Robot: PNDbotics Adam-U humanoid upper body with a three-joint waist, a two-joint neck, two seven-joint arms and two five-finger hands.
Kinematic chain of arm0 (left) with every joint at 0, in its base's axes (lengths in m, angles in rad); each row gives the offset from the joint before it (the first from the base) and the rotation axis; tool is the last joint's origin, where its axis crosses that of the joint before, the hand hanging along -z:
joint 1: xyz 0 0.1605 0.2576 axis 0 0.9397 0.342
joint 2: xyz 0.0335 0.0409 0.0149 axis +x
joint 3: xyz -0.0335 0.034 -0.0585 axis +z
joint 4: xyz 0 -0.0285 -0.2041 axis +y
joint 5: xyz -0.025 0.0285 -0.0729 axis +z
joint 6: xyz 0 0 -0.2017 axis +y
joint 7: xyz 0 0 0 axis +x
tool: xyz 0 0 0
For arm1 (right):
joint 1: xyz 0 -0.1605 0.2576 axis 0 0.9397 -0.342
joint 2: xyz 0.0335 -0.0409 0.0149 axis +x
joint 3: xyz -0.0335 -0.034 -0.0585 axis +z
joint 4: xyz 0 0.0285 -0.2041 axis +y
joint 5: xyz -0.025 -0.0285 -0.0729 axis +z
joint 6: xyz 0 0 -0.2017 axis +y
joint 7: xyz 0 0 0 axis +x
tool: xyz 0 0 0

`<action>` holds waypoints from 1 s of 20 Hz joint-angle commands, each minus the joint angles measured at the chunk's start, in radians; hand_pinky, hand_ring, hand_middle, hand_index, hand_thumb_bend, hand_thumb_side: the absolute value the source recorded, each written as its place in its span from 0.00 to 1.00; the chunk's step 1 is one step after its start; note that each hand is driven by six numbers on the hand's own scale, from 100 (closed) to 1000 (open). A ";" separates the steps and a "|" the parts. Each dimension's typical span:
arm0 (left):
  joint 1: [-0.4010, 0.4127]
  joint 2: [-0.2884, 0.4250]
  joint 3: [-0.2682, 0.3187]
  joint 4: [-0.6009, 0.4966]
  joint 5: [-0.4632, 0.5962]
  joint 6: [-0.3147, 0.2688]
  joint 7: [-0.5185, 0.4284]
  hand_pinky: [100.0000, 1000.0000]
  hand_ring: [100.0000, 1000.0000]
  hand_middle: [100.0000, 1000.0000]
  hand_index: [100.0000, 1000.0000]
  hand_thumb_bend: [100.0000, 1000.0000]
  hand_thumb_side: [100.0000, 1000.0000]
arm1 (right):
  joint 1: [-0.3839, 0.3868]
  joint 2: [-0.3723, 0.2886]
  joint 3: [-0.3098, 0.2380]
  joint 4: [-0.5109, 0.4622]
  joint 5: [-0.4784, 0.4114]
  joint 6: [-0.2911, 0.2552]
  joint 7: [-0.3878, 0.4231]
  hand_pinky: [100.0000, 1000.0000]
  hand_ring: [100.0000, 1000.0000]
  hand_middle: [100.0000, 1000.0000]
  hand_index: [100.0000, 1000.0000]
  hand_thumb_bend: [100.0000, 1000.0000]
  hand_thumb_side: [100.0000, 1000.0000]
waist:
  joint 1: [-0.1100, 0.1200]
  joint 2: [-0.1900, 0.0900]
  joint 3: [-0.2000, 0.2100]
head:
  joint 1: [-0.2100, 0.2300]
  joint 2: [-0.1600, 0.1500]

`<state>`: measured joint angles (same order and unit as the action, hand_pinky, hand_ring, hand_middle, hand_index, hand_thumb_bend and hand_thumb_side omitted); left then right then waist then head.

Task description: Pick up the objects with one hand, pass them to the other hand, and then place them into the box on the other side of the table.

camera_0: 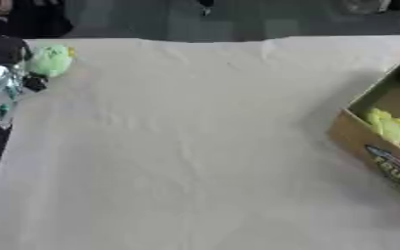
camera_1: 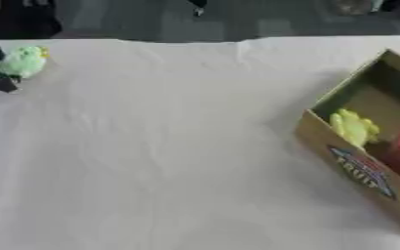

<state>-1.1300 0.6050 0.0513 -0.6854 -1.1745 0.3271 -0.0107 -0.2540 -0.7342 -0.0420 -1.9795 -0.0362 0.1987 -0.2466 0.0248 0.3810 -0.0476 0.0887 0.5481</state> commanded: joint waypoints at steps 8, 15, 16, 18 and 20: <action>0.045 0.100 -0.086 -0.214 0.127 -0.110 -0.085 0.50 0.52 0.48 0.45 0.22 0.00 | 0.017 -0.026 -0.020 -0.020 -0.014 0.004 -0.013 1.00 0.82 0.74 0.88 0.08 0.48 | -0.006 -0.065 0.034 | -0.060 0.023; 0.101 0.146 -0.129 -0.356 0.183 -0.142 -0.158 0.50 0.52 0.48 0.46 0.22 0.00 | 0.027 -0.030 -0.023 -0.020 -0.025 0.005 -0.017 1.00 0.82 0.74 0.88 0.08 0.48 | -0.010 -0.091 0.050 | -0.084 0.011; 0.113 0.151 -0.136 -0.387 0.200 -0.150 -0.165 0.50 0.52 0.48 0.46 0.21 0.00 | 0.029 -0.032 -0.024 -0.020 -0.027 0.005 -0.017 1.00 0.82 0.74 0.88 0.09 0.47 | -0.010 -0.095 0.052 | -0.090 0.012; 0.138 0.164 -0.148 -0.450 0.247 -0.163 -0.177 0.50 0.51 0.48 0.46 0.19 0.00 | 0.030 -0.034 -0.024 -0.020 -0.030 0.005 -0.017 1.00 0.82 0.74 0.88 0.09 0.47 | -0.010 -0.102 0.057 | -0.099 0.015; 0.166 0.177 -0.160 -0.515 0.310 -0.169 -0.189 0.50 0.50 0.47 0.46 0.17 0.00 | 0.029 -0.037 -0.024 -0.020 -0.034 0.004 -0.017 1.00 0.82 0.74 0.88 0.09 0.47 | -0.010 -0.108 0.061 | -0.104 0.016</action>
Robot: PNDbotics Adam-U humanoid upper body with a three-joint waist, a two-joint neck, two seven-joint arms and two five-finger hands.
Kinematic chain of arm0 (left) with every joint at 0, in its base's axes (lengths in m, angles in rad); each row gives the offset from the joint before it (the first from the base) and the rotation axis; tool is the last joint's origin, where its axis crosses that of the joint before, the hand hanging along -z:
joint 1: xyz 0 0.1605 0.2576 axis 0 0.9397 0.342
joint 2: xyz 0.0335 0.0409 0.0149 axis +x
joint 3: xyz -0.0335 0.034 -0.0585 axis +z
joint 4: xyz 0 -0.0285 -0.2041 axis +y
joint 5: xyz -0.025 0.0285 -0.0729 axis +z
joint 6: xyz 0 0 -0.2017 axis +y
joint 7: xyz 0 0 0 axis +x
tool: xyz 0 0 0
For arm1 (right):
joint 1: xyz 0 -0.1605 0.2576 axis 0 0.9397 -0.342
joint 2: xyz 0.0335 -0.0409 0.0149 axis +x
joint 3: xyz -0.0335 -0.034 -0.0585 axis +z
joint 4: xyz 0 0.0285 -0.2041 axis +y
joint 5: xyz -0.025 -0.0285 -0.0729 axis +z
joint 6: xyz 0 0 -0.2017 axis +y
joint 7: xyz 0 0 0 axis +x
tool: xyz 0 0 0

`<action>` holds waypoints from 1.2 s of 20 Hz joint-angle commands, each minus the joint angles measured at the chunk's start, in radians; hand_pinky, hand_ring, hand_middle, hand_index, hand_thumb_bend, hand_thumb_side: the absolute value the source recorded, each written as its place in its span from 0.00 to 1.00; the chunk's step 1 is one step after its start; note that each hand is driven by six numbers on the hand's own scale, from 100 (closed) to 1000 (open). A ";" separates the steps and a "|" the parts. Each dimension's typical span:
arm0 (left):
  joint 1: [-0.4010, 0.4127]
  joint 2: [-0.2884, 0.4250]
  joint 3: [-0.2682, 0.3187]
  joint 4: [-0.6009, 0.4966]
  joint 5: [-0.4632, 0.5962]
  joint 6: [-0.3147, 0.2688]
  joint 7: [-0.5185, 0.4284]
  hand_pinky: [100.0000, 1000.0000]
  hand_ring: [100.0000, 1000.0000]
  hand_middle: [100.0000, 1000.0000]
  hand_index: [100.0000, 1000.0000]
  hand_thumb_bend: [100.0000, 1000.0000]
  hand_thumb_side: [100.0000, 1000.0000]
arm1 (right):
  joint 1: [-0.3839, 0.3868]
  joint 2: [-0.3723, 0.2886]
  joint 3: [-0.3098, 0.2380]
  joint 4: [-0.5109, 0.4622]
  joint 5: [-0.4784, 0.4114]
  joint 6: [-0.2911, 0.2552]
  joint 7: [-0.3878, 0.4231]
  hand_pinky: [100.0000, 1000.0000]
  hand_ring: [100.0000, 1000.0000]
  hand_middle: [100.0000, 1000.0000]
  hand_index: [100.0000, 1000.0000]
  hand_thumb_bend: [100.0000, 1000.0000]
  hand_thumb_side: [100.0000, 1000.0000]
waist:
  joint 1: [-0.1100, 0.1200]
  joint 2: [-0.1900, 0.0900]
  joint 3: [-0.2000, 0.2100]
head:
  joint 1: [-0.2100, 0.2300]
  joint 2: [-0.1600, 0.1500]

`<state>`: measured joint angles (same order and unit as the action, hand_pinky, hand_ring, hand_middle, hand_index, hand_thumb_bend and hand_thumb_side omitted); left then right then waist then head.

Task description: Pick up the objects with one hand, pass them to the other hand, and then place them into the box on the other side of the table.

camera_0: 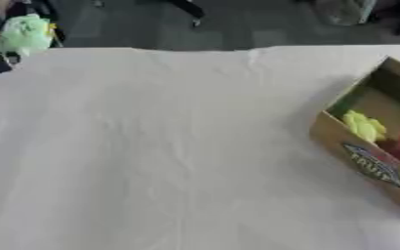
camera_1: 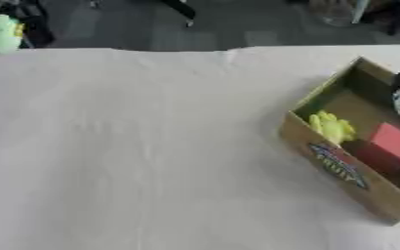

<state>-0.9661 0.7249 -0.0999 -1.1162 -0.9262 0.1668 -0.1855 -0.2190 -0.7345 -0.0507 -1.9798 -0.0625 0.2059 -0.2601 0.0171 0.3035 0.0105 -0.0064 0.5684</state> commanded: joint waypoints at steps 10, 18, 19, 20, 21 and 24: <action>0.111 0.060 -0.047 -0.334 0.363 0.015 -0.017 0.47 0.46 0.45 0.45 0.01 0.06 | -0.017 -0.048 -0.012 -0.020 -0.019 -0.015 0.005 1.00 0.83 0.75 0.88 0.09 0.46 | -0.009 -0.046 0.016 | -0.036 0.006; 0.194 -0.033 -0.066 -0.447 0.514 0.028 0.071 0.46 0.43 0.43 0.45 0.00 0.15 | -0.037 -0.058 -0.008 -0.020 -0.008 -0.041 0.023 1.00 0.83 0.75 0.87 0.09 0.44 | -0.013 -0.048 0.021 | -0.041 0.017; 0.206 -0.047 -0.068 -0.457 0.528 0.027 0.084 0.45 0.43 0.43 0.45 0.00 0.15 | -0.042 -0.063 -0.008 -0.020 -0.003 -0.049 0.027 1.00 0.83 0.75 0.87 0.09 0.44 | -0.013 -0.048 0.021 | -0.041 0.018; 0.216 -0.061 -0.071 -0.468 0.538 0.025 0.096 0.45 0.43 0.43 0.45 0.00 0.16 | -0.048 -0.068 -0.007 -0.020 0.003 -0.060 0.032 1.00 0.83 0.75 0.87 0.09 0.44 | -0.014 -0.048 0.021 | -0.041 0.019; 0.225 -0.072 -0.074 -0.480 0.542 0.022 0.106 0.45 0.43 0.43 0.45 0.00 0.16 | -0.054 -0.074 -0.006 -0.020 0.011 -0.072 0.039 1.00 0.83 0.75 0.87 0.10 0.43 | -0.014 -0.048 0.021 | -0.041 0.020; 0.248 -0.113 -0.091 -0.510 0.547 0.015 0.129 0.45 0.42 0.43 0.45 0.00 0.18 | -0.076 -0.095 0.004 -0.020 0.039 -0.116 0.073 0.99 0.83 0.75 0.86 0.12 0.41 | -0.015 -0.049 0.022 | -0.041 0.023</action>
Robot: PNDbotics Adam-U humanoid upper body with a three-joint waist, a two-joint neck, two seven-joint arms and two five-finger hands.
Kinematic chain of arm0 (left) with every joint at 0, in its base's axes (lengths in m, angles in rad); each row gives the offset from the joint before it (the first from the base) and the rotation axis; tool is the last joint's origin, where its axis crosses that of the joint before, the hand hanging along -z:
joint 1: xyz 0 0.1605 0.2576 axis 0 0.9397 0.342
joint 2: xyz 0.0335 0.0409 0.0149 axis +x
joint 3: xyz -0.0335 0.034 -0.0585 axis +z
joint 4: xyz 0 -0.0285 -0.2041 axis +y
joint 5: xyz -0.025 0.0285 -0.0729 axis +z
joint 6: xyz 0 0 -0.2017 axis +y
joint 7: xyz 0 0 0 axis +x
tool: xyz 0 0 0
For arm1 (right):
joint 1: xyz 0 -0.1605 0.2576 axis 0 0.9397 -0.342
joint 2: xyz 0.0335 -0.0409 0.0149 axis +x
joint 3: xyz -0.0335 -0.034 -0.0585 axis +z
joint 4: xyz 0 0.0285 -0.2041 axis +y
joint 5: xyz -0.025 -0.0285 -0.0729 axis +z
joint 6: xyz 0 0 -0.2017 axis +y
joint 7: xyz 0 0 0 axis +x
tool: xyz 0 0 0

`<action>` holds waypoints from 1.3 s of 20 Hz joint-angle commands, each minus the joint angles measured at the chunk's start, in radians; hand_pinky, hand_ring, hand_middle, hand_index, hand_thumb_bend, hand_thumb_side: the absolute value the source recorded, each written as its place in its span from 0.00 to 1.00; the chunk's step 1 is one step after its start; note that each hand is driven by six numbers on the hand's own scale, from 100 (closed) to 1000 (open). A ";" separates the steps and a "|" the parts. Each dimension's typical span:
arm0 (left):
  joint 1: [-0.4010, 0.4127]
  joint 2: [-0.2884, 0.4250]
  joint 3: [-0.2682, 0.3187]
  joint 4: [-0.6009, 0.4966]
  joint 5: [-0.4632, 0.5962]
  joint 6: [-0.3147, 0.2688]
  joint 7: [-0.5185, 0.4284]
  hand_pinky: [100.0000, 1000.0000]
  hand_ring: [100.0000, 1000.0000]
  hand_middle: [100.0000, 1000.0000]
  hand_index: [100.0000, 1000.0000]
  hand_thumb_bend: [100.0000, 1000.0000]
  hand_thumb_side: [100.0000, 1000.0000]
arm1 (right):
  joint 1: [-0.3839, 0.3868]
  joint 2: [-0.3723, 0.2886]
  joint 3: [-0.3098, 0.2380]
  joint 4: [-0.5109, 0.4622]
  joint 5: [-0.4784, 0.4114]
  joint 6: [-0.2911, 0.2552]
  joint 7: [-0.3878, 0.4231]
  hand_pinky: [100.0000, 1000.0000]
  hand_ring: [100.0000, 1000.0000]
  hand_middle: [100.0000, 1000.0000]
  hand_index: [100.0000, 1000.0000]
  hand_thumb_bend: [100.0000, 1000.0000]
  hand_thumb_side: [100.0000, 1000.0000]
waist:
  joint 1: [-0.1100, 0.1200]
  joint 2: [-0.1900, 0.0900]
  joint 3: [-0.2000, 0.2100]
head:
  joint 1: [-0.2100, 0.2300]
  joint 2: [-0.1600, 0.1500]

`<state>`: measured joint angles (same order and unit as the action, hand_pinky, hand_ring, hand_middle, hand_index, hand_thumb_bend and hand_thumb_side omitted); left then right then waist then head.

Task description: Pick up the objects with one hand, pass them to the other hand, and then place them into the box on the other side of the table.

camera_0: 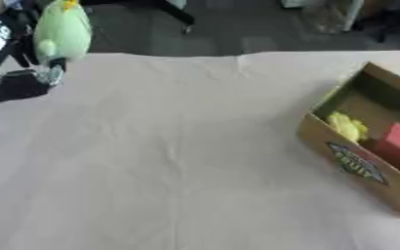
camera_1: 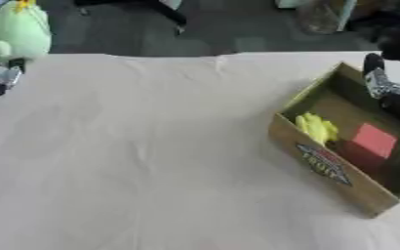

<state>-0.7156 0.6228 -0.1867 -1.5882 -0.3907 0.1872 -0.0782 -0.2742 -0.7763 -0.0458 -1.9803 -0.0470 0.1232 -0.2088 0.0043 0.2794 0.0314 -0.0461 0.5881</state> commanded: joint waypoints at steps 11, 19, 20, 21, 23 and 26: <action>0.060 -0.160 -0.048 -0.059 -0.044 -0.073 0.081 0.44 0.42 0.42 0.45 0.00 0.20 | -0.151 -0.111 0.070 -0.020 0.110 -0.163 0.197 0.95 0.83 0.75 0.84 0.19 0.35 | -0.005 -0.028 0.000 | -0.003 0.009; 0.069 -0.217 -0.076 -0.026 -0.148 -0.126 0.097 0.45 0.42 0.43 0.45 0.00 0.18 | -0.283 -0.140 0.149 -0.020 0.186 -0.249 0.334 0.92 0.83 0.75 0.82 0.27 0.32 | -0.009 -0.031 0.000 | -0.008 0.014; 0.070 -0.224 -0.078 -0.020 -0.157 -0.131 0.101 0.45 0.42 0.43 0.45 0.00 0.18 | -0.299 -0.143 0.161 -0.020 0.195 -0.259 0.350 0.92 0.83 0.75 0.82 0.28 0.32 | -0.009 -0.032 0.000 | -0.009 0.015; 0.072 -0.232 -0.080 -0.015 -0.166 -0.137 0.107 0.45 0.42 0.43 0.45 0.00 0.18 | -0.316 -0.145 0.173 -0.020 0.204 -0.268 0.367 0.91 0.83 0.75 0.82 0.29 0.32 | -0.010 -0.032 0.000 | -0.010 0.017; 0.074 -0.244 -0.084 -0.005 -0.182 -0.147 0.118 0.45 0.42 0.43 0.45 0.00 0.17 | -0.348 -0.148 0.197 -0.020 0.213 -0.285 0.398 0.91 0.84 0.75 0.81 0.31 0.31 | -0.011 -0.032 0.000 | -0.012 0.020; 0.077 -0.258 -0.087 0.007 -0.207 -0.164 0.134 0.45 0.42 0.43 0.45 0.00 0.17 | -0.396 -0.148 0.229 -0.020 0.238 -0.303 0.442 0.90 0.84 0.75 0.81 0.35 0.28 | -0.012 -0.033 0.001 | -0.015 0.023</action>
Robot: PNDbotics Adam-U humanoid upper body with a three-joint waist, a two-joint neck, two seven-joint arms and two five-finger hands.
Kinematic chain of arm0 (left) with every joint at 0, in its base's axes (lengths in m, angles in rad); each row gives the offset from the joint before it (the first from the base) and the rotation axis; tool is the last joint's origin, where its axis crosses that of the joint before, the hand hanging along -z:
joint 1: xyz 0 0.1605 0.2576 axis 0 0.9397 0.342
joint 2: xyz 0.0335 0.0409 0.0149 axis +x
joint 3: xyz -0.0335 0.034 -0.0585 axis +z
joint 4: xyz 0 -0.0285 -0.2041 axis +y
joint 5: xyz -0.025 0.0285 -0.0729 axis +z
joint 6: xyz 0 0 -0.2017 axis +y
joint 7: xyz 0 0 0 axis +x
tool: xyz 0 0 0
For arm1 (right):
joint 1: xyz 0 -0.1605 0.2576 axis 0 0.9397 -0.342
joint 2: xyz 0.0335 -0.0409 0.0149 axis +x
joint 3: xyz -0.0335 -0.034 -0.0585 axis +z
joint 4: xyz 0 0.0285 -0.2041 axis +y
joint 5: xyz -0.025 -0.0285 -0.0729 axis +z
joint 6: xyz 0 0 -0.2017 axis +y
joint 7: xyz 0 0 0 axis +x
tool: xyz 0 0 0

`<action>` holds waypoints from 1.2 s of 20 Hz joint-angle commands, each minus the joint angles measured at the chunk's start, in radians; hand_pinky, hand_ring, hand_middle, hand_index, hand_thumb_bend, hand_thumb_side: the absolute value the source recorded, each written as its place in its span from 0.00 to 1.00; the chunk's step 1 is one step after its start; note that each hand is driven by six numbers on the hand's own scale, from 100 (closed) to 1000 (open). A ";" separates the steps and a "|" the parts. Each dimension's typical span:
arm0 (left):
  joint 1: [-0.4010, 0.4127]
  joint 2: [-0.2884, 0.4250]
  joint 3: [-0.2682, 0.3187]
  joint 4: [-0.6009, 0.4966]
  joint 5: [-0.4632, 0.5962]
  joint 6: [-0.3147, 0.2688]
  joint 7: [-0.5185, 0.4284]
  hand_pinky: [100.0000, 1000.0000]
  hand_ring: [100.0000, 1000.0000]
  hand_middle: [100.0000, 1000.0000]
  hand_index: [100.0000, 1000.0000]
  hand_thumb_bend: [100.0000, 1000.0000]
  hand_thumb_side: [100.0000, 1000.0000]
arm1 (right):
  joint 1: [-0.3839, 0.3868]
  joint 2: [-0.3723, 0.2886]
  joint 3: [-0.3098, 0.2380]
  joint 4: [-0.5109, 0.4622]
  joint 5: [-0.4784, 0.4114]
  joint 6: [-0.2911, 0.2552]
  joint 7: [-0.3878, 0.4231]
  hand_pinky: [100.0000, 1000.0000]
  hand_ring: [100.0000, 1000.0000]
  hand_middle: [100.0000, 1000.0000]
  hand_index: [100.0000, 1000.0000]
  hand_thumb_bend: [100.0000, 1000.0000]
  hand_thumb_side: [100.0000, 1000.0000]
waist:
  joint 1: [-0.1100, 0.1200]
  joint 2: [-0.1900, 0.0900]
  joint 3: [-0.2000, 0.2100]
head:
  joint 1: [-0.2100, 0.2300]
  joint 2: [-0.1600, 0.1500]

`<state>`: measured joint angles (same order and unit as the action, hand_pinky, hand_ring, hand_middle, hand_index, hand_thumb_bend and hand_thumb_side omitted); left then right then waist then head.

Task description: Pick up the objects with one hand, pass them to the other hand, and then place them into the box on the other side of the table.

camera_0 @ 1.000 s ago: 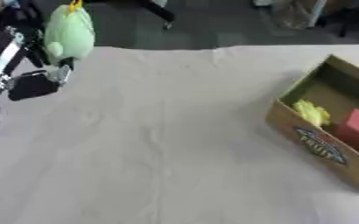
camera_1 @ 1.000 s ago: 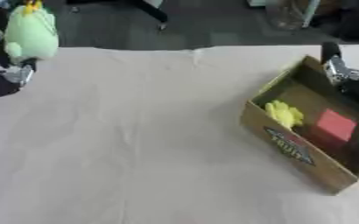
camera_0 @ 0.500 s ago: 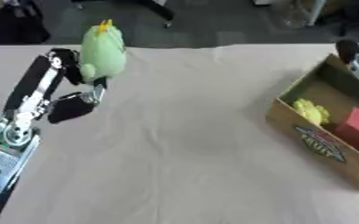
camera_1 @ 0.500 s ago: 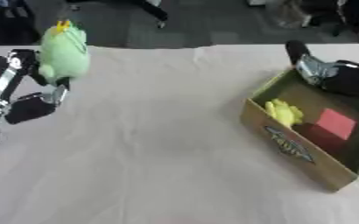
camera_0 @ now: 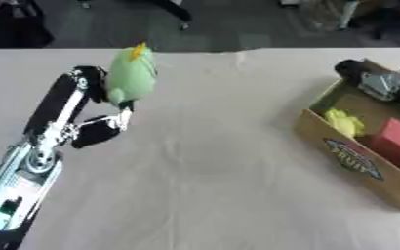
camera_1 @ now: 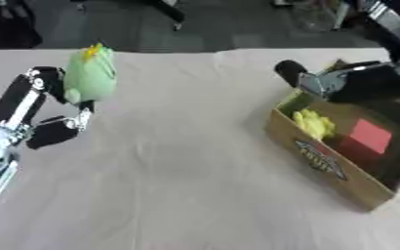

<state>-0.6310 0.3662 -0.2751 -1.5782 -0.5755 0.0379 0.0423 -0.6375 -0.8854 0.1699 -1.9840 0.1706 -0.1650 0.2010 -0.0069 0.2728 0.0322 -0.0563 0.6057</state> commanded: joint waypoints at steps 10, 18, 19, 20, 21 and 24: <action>0.005 -0.031 -0.012 -0.008 -0.113 -0.058 0.042 0.45 0.43 0.43 0.45 0.00 0.12 | -0.136 0.016 0.093 -0.016 0.071 -0.038 0.150 0.89 0.83 0.75 0.80 0.36 0.21 | -0.003 -0.029 -0.001 | -0.021 0.011; 0.025 -0.053 -0.018 -0.001 -0.126 -0.066 0.051 0.45 0.42 0.43 0.44 0.00 0.14 | -0.197 0.055 0.140 -0.016 0.131 -0.032 0.247 0.88 0.83 0.75 0.80 0.34 0.22 | -0.004 -0.031 -0.004 | -0.027 0.019; 0.026 -0.055 -0.018 -0.001 -0.122 -0.067 0.052 0.44 0.42 0.43 0.44 0.00 0.15 | -0.198 0.060 0.142 -0.016 0.132 -0.023 0.248 0.88 0.82 0.75 0.79 0.32 0.22 | -0.004 -0.031 -0.004 | -0.026 0.020; 0.028 -0.057 -0.019 -0.002 -0.119 -0.068 0.054 0.44 0.42 0.43 0.44 0.00 0.15 | -0.201 0.066 0.146 -0.016 0.133 -0.010 0.247 0.88 0.82 0.74 0.79 0.32 0.22 | -0.005 -0.031 -0.003 | -0.024 0.021; 0.030 -0.059 -0.019 -0.004 -0.117 -0.070 0.056 0.44 0.42 0.42 0.44 0.00 0.15 | -0.205 0.073 0.152 -0.016 0.136 0.002 0.247 0.88 0.81 0.74 0.79 0.31 0.22 | -0.005 -0.031 -0.003 | -0.024 0.022; 0.035 -0.069 -0.024 -0.012 -0.119 -0.076 0.058 0.44 0.42 0.43 0.44 0.00 0.15 | -0.216 0.104 0.166 -0.016 0.155 0.034 0.250 0.88 0.81 0.74 0.79 0.30 0.21 | -0.004 -0.030 -0.003 | -0.023 0.024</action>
<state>-0.5863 0.2962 -0.2993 -1.5674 -0.6958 -0.0344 0.0971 -0.8354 -0.7783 0.3404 -1.9847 0.3154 -0.1452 0.4514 -0.0114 0.2673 0.0292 -0.0809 0.6232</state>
